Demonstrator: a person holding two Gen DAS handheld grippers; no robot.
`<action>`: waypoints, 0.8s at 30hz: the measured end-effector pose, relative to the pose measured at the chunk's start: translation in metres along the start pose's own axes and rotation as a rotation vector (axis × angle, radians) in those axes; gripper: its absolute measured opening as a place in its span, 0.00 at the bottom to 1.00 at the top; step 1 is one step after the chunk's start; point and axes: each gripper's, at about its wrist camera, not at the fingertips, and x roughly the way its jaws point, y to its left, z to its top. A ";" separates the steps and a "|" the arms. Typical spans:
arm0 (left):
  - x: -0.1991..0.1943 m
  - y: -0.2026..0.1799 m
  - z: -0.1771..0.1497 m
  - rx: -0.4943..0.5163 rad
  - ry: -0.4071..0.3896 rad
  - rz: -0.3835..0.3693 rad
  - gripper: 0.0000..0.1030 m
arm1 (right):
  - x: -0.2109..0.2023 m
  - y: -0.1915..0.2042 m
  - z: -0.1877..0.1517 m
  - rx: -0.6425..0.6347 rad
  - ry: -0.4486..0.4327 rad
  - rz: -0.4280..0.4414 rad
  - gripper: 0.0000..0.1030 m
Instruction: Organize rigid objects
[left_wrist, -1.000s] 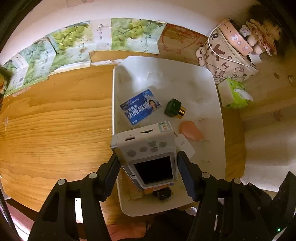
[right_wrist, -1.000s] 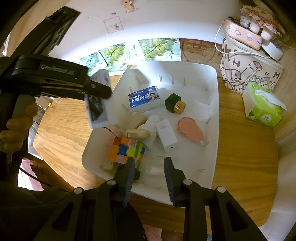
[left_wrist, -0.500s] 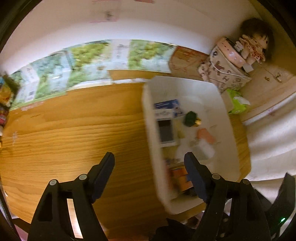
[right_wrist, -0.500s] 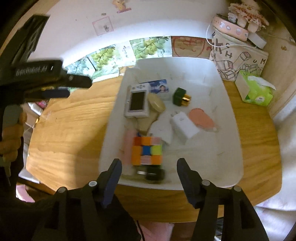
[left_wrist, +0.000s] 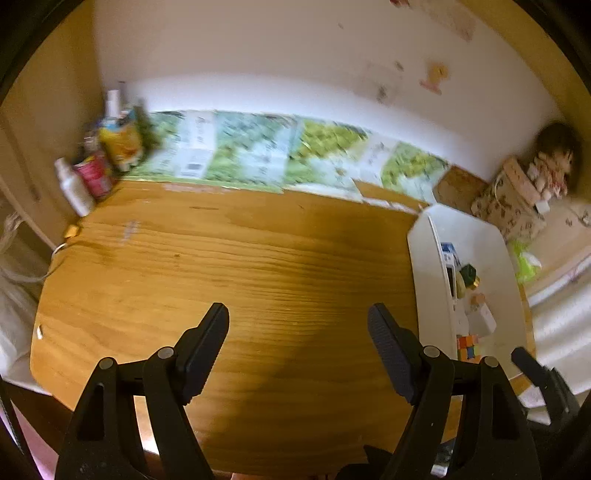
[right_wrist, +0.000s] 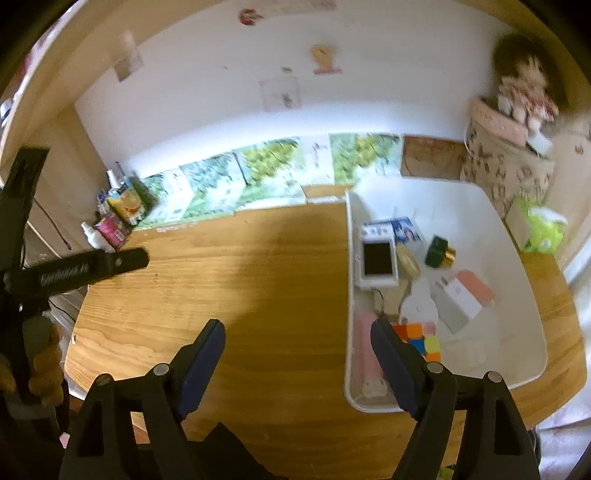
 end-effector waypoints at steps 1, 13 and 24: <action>-0.006 0.001 -0.004 0.002 -0.015 0.003 0.78 | -0.004 0.004 0.002 -0.011 -0.013 0.003 0.82; -0.064 -0.051 -0.048 0.129 -0.184 0.057 0.89 | -0.063 0.006 -0.014 -0.107 -0.107 -0.075 1.00; -0.071 -0.100 -0.071 0.115 -0.210 0.050 0.99 | -0.091 -0.038 -0.034 -0.121 -0.117 -0.129 1.00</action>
